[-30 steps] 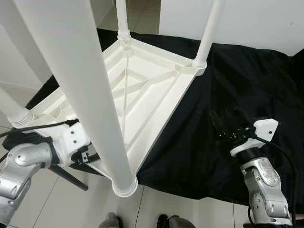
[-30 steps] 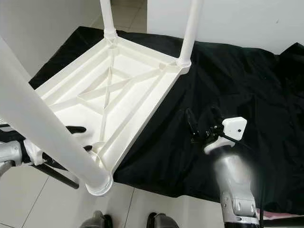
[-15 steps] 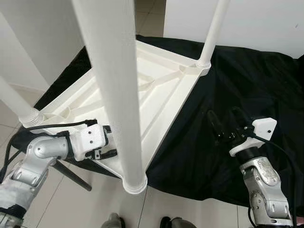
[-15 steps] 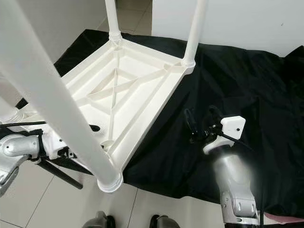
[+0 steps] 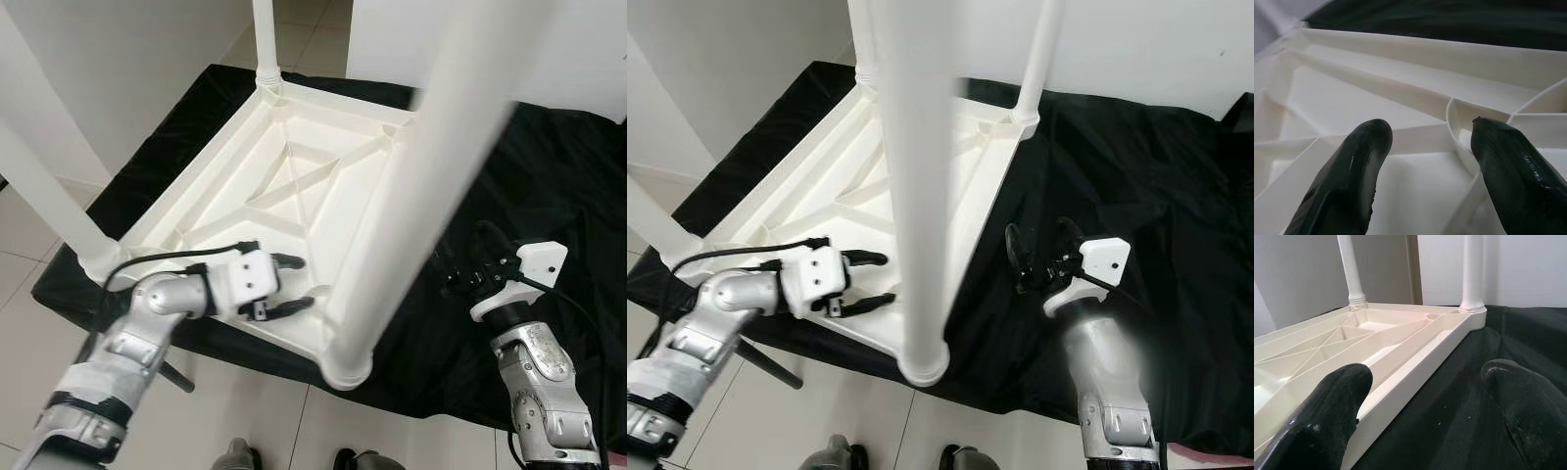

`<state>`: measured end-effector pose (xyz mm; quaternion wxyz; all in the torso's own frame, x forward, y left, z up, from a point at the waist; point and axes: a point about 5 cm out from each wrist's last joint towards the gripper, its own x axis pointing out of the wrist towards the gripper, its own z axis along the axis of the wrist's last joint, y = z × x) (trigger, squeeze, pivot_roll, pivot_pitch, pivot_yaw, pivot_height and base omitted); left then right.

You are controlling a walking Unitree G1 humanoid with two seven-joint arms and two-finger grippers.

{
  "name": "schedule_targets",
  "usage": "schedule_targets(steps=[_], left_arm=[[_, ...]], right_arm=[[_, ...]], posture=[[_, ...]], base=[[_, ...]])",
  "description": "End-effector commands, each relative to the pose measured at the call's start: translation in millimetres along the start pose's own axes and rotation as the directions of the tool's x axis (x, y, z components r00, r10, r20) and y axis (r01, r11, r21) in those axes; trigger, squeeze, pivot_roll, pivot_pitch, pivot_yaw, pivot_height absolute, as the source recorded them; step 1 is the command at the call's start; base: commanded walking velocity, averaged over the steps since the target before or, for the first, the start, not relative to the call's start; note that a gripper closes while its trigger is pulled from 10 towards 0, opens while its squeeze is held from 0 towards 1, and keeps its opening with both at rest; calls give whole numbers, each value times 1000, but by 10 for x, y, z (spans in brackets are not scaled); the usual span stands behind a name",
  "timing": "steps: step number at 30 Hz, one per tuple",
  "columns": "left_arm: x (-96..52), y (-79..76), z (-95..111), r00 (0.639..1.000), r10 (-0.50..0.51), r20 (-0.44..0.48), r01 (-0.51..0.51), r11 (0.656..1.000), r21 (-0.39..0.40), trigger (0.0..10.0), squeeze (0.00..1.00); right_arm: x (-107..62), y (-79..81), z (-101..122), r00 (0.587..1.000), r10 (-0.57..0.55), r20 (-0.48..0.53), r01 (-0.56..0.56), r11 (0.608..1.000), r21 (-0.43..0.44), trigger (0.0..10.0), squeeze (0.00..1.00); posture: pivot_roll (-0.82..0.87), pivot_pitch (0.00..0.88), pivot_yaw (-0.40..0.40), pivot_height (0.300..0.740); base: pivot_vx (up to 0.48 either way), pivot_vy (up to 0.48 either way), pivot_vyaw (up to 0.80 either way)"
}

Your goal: Building children table

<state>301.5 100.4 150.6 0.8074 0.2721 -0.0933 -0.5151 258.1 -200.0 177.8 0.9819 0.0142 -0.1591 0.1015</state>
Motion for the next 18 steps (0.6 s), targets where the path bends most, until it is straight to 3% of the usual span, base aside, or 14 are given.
schedule_targets(steps=[1, 5, 10, 18], left_arm=[[15, 16, -164, 985, 140, -103, -145, 988, -44, 10000, 0], [53, 54, -148, 976, 196, -96, -203, 977, -67, 10000, 0], [-62, 183, -104, 978, 199, -54, -204, 974, -95, 10000, 0], [-416, 225, -78, 999, 33, 1, -33, 997, -67, 10000, 0]], right_arm=[[2, 32, -2, 1000, 0, -5, 0, 1000, 0, 10000, 0], [4, 37, -4, 1000, -7, -3, 7, 1000, 2, 10000, 0], [4, 39, -14, 1000, -6, -6, 6, 1000, 2, 10000, 0], [3, 18, -25, 1000, 8, -19, -8, 1000, 0, 10000, 0]], posture=[[-43, 151, 34, 740], [-42, 147, 34, 740], [-36, 148, 35, 740], [-25, 157, 22, 740]], base=[[0, 0, 0], [0, 0, 0], [0, 0, 0], [0, 0, 0]])
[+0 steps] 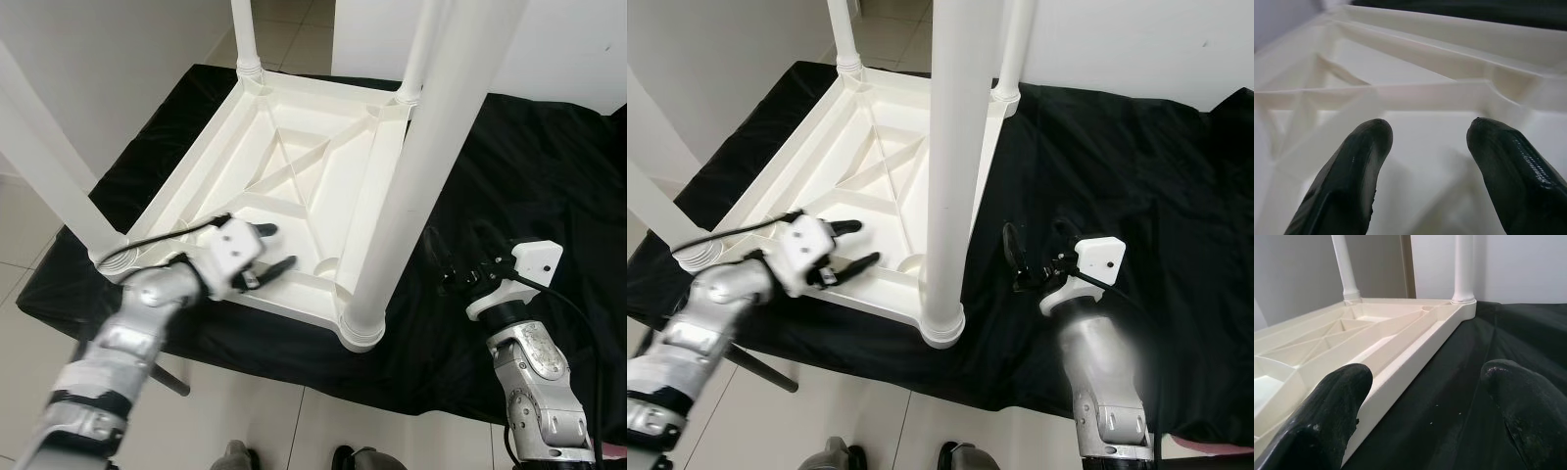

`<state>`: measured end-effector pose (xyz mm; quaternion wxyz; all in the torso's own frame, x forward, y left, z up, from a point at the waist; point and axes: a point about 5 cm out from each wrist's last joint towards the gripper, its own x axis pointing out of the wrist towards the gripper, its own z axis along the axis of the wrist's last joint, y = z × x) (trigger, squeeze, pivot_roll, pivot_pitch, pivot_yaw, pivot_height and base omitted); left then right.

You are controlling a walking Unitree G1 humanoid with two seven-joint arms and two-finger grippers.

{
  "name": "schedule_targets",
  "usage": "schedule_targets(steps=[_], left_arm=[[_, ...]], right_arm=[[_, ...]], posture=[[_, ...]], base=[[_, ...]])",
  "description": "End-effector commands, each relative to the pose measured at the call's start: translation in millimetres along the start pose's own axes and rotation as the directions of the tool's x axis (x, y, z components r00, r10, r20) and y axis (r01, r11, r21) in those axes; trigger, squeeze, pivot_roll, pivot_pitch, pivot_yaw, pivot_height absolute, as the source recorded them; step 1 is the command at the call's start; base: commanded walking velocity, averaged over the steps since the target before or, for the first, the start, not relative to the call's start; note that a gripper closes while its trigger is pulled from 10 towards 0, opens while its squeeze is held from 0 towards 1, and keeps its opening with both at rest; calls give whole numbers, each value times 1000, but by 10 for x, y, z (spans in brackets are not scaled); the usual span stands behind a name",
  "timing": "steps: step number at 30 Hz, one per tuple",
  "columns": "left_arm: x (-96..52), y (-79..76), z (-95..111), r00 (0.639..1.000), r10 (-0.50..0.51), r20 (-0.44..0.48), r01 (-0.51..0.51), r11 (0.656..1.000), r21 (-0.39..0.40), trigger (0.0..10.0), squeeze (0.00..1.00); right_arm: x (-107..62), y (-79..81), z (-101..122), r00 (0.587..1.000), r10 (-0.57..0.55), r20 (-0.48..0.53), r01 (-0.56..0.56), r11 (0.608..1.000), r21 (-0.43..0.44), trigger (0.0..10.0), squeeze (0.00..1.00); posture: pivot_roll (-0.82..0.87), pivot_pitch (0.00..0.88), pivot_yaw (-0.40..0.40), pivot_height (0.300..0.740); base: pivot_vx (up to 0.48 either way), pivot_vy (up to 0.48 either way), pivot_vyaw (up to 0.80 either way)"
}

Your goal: Building children table

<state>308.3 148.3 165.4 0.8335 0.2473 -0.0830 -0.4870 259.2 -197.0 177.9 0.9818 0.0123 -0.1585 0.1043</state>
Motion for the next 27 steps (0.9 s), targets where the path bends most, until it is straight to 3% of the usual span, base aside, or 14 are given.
schedule_targets(steps=[1, 9, 11, 14, 25, 27], left_arm=[[-35, -64, -14, 999, -53, 10, 53, 999, -8, 10000, 0], [-91, -89, 30, 996, -91, 16, 91, 995, -29, 10000, 0], [-123, -148, 45, 985, -168, 27, 169, 984, -63, 10000, 0], [-134, -175, 39, 980, -198, 27, 199, 977, -70, 10000, 0], [-161, -216, -46, 957, -287, -38, 283, 956, -77, 10000, 0], [-183, -235, -89, 934, -347, -84, 337, 935, -115, 10000, 0]], right_arm=[[-16, -16, -21, 1000, 3, -19, -3, 1000, 2, 10000, 0], [-21, -26, -55, 999, 13, -41, -14, 1000, -6, 10000, 0], [-55, 26, -73, 996, 64, -66, -65, 998, -13, 10000, 0], [-87, 35, -85, 994, 77, -81, -78, 997, -8, 10000, 0], [-134, 76, -93, 990, 97, -99, -98, 995, -5, 10000, 0], [-123, 71, -101, 991, 90, -100, -92, 996, -12, 10000, 0]], posture=[[-25, 157, 22, 740], [-35, 162, 3, 740], [-54, 161, 0, 740], [-57, 162, -1, 740], [-57, 155, 18, 740], [-43, 159, 26, 740]], base=[[0, 0, 0], [0, 0, 0], [0, 0, 0], [0, 0, 0], [0, 0, 0], [0, 0, 0]])
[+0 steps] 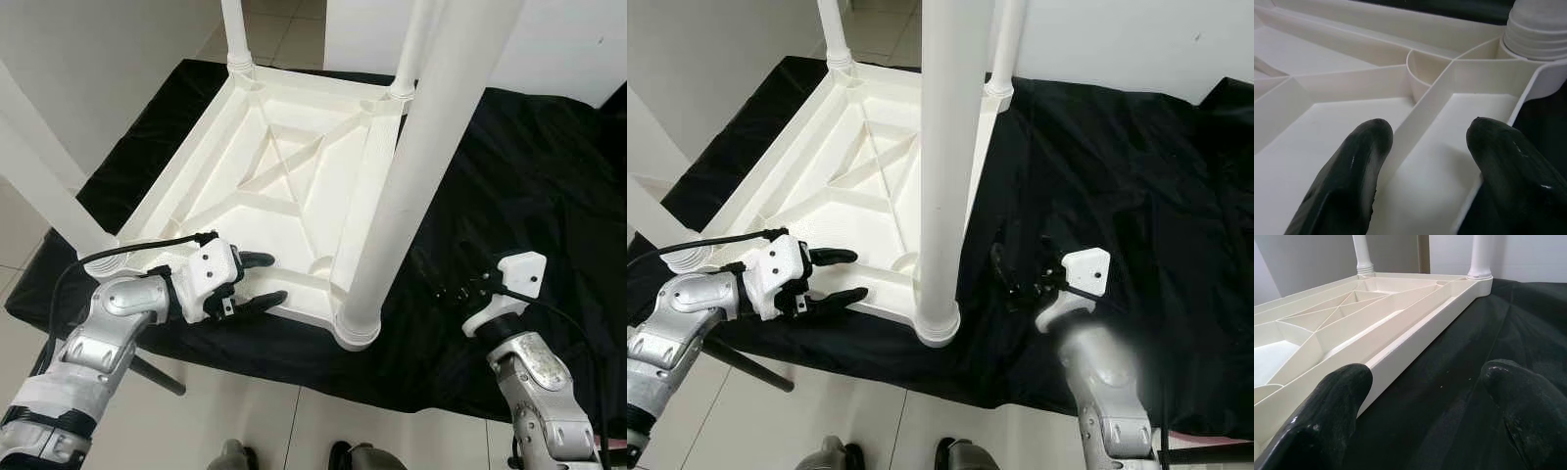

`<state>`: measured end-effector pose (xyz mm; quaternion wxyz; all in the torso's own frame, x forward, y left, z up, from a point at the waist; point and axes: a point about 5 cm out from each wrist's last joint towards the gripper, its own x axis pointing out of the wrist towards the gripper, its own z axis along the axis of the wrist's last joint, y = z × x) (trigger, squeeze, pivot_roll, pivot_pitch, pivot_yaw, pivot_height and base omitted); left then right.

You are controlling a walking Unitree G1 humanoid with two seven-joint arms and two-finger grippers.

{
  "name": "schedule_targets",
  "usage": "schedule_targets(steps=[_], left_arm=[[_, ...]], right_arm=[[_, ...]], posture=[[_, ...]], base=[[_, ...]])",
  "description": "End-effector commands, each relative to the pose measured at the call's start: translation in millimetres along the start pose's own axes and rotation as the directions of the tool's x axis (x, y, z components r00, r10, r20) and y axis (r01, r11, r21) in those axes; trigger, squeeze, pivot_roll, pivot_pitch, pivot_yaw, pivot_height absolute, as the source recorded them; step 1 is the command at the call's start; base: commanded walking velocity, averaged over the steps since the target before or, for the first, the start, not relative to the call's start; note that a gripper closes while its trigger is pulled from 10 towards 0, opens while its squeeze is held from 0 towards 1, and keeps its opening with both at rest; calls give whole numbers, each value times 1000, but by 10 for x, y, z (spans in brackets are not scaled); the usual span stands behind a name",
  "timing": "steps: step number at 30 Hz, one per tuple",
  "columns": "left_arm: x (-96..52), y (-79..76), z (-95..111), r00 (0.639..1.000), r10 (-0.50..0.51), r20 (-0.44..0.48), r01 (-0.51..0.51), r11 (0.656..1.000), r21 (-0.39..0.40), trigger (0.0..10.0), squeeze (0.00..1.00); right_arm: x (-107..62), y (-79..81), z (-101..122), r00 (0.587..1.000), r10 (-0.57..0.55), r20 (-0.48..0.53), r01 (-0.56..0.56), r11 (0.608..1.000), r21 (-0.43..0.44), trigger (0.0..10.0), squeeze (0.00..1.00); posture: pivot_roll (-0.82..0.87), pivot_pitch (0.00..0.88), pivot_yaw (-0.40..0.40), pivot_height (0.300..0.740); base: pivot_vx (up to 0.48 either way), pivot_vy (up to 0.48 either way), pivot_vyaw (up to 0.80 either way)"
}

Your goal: Building children table

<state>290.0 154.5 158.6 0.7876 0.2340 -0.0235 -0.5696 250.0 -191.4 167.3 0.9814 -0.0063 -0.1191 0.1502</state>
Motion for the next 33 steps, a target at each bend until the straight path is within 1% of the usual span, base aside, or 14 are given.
schedule_targets(steps=[1, 2, 3, 5, 8, 10, 13, 16, 18, 19, 21, 27, 31, 33], left_arm=[[-22, -87, -86, 988, -139, -65, 136, 990, -37, 10000, 0], [-30, -90, -96, 984, -157, -82, 154, 987, -41, 10000, 0], [-31, -80, -117, 979, -175, -106, 169, 983, -66, 10000, 0], [-31, -80, -117, 979, -175, -106, 169, 983, -66, 10000, 0], [-30, -25, -180, 968, -184, -170, 173, 982, -80, 10000, 0], [-32, -14, -197, 966, -182, -185, 171, 982, -74, 10000, 0], [35, 63, -245, 969, -111, -221, 102, 994, -48, 10000, 0], [67, 82, -249, 971, -83, -226, 78, 996, -30, 10000, 0], [146, 144, -249, 972, -14, -233, 14, 1000, 2, 10000, 0], [146, 144, -249, 972, -14, -233, 14, 1000, 2, 10000, 0], [194, 204, -234, 973, 39, -228, -39, 999, 4, 10000, 0], [264, 288, -206, 974, 87, -210, -92, 996, -16, 10000, 0], [325, 355, -186, 965, 136, -224, -141, 990, -4, 10000, 0], [325, 355, -186, 965, 136, -224, -141, 990, -4, 10000, 0]], right_arm=[[-14, -3, -27, 1000, -4, -17, 4, 1000, -2, 10000, 0], [-14, -6, -31, 1000, -6, -19, 6, 1000, -6, 10000, 0], [-15, -6, -39, 1000, -8, -21, 8, 1000, -13, 10000, 0], [-15, -6, -39, 1000, -8, -21, 8, 1000, -13, 10000, 0], [-8, 4, -64, 1000, -9, -29, 8, 1000, -27, 10000, 0], [-3, 11, -67, 1000, -5, -31, 4, 1000, -29, 10000, 0], [17, 5, -51, 1000, -6, -26, 5, 999, -33, 10000, 0], [21, 0, -46, 1000, -9, -24, 8, 999, -33, 10000, 0], [24, -4, -45, 1000, -15, -21, 14, 999, -32, 10000, 0], [24, -4, -45, 1000, -15, -21, 14, 999, -32, 10000, 0], [29, 6, -47, 1000, -19, -18, 18, 999, -32, 10000, 0], [25, 0, -51, 999, -28, -16, 27, 999, -34, 10000, 0], [32, -1, -49, 999, -29, -15, 29, 999, -34, 10000, 0], [32, -1, -49, 999, -29, -15, 29, 999, -34, 10000, 0]], posture=[[-43, 159, 26, 740], [-43, 159, 26, 740], [-34, 158, 26, 740], [-34, 158, 26, 740], [-31, 162, 21, 740], [-31, 163, 21, 740], [-30, 167, 22, 740], [-32, 168, 26, 740], [-33, 168, 28, 740], [-33, 168, 28, 740], [-39, 167, 33, 740], [-42, 167, 33, 740], [-45, 165, 29, 740], [-45, 165, 29, 740]], base=[[0, 0, 0], [0, 0, 0], [0, 0, 0], [0, 0, 0], [0, 0, 0], [0, 0, 0], [0, 0, 0], [0, 0, 0], [0, 0, 0], [0, 0, 0], [0, 0, 0], [0, 0, 0], [0, 0, 0], [0, 0, 0]])
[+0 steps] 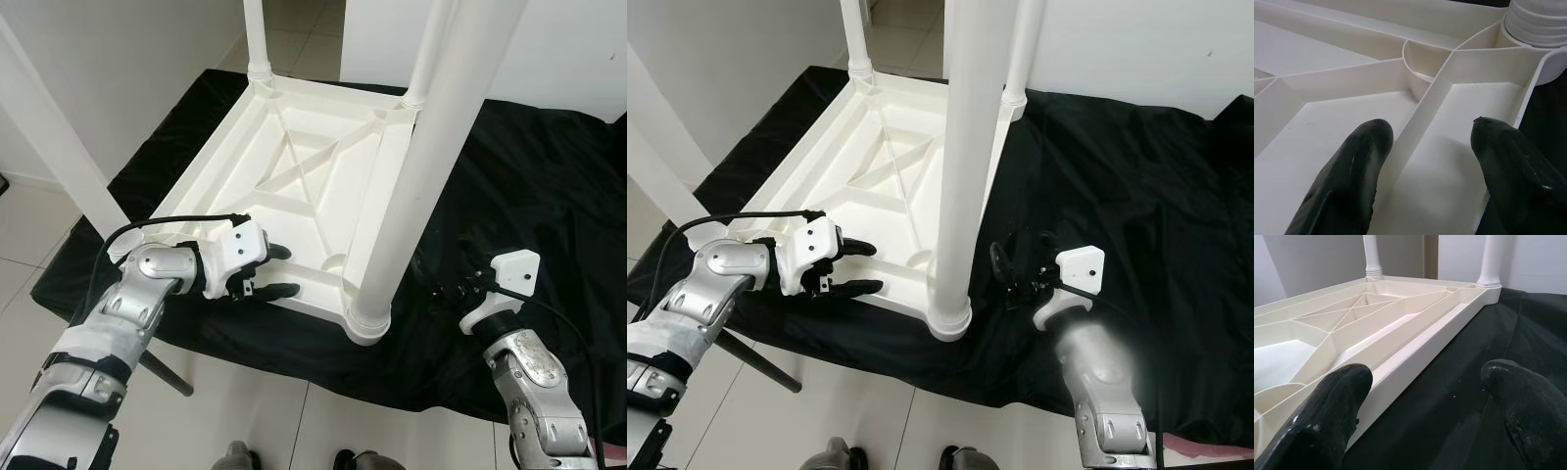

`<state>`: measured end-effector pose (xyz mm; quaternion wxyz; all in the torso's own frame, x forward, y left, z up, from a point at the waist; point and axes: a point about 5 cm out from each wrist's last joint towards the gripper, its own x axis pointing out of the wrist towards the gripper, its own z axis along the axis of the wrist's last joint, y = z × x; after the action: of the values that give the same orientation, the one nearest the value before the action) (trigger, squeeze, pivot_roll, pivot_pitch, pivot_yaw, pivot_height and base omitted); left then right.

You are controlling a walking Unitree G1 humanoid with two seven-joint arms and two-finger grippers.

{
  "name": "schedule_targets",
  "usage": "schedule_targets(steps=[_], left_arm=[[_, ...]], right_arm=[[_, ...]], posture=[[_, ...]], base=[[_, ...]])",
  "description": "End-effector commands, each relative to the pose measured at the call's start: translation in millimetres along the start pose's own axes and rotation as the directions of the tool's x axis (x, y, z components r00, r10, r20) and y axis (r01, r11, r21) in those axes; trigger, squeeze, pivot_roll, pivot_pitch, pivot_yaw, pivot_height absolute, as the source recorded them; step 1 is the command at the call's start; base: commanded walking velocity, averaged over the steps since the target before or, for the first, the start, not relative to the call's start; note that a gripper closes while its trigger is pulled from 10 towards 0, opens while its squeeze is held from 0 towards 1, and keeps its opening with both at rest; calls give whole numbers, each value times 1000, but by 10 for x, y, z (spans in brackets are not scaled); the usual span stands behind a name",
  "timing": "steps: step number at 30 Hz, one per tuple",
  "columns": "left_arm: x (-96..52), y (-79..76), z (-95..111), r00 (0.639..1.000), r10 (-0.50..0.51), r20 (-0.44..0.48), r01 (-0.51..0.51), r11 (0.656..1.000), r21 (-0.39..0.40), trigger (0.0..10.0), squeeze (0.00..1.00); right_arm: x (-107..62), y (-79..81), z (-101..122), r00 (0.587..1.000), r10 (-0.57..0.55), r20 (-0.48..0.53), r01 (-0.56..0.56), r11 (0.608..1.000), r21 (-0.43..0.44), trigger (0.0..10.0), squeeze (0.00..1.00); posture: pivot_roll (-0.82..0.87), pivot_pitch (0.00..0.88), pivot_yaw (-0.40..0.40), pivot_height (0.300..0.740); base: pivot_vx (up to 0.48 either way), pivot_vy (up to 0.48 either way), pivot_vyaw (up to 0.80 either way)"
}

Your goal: Building children table

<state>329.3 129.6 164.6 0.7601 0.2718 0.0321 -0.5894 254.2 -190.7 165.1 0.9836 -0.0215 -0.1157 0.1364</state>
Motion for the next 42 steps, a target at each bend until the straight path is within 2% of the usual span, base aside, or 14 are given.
schedule_targets(steps=[1, 2, 5, 10, 12, 15, 21, 23, 26, 27, 32, 33, 36, 42], left_arm=[[26, 59, -202, 966, 231, -120, -237, 971, -43, 10000, 0], [26, 59, -202, 966, 231, -120, -237, 971, -43, 10000, 0], [152, 44, -198, 968, 215, -133, -224, 973, -55, 10000, 0], [213, 26, -184, 971, 206, -124, -214, 975, -60, 10000, 0], [290, 7, -141, 975, 199, -97, -206, 976, -65, 10000, 0], [316, 9, -124, 976, 201, -87, -207, 976, -66, 10000, 0], [372, 52, -78, 974, 216, -68, -221, 972, -81, 10000, 0], [372, 52, -78, 974, 216, -68, -221, 972, -81, 10000, 0], [348, 57, -51, 977, 209, -39, -212, 972, -99, 10000, 0], [348, 57, -51, 977, 209, -39, -212, 972, -99, 10000, 0], [317, 48, -38, 978, 206, -24, -207, 973, -101, 10000, 0], [317, 48, -38, 978, 206, -24, -207, 973, -101, 10000, 0], [285, 40, -26, 979, 202, -15, -203, 974, -99, 10000, 0], [255, 16, -6, 982, 191, -4, -190, 977, -101, 10000, 0]], right_arm=[[1, 4, -16, 1000, -4, -3, 4, 1000, -2, 10000, 0], [1, 4, -16, 1000, -4, -3, 4, 1000, -2, 10000, 0], [7, 16, -18, 1000, 9, -2, -9, 1000, 9, 10000, 0], [-29, 34, -36, 999, 44, -15, -43, 999, 26, 10000, 0], [-152, 28, -79, 992, 112, -59, -109, 993, 50, 10000, 0], [-202, 13, -94, 988, 134, -78, -130, 990, 51, 10000, 0], [-436, -195, -6, 967, 209, -142, -207, 978, 28, 10000, 0], [-436, -195, -6, 967, 209, -142, -207, 978, 28, 10000, 0], [-535, -142, 98, 905, 385, -178, -380, 923, 65, 10000, 0], [-535, -142, 98, 905, 385, -178, -380, 923, 65, 10000, 0], [-552, -52, 174, 835, 520, -179, -511, 854, 98, 10000, 0], [-552, -52, 174, 835, 520, -179, -511, 854, 98, 10000, 0], [-477, 7, 230, 798, 582, -157, -574, 813, 95, 10000, 0], [-305, 75, 225, 792, 597, -131, -594, 802, 63, 10000, 0]], posture=[[-46, 166, 31, 740], [-46, 166, 31, 740], [-47, 165, 34, 740], [-48, 166, 35, 740], [-53, 167, 40, 740], [-55, 167, 42, 740], [-78, 166, 62, 740], [-78, 166, 62, 740], [-81, 162, 68, 740], [-81, 162, 68, 740], [-73, 155, 66, 740], [-73, 155, 66, 740], [-55, 151, 58, 740], [-42, 151, 49, 740]], base=[[0, 0, 0], [0, 0, 0], [0, 0, 0], [0, 0, 0], [0, 0, 0], [0, 0, 0], [0, 0, 0], [0, 0, 0], [0, 0, 0], [0, 0, 0], [0, 0, 0], [0, 0, 0], [0, 0, 0], [0, 0, 0]])
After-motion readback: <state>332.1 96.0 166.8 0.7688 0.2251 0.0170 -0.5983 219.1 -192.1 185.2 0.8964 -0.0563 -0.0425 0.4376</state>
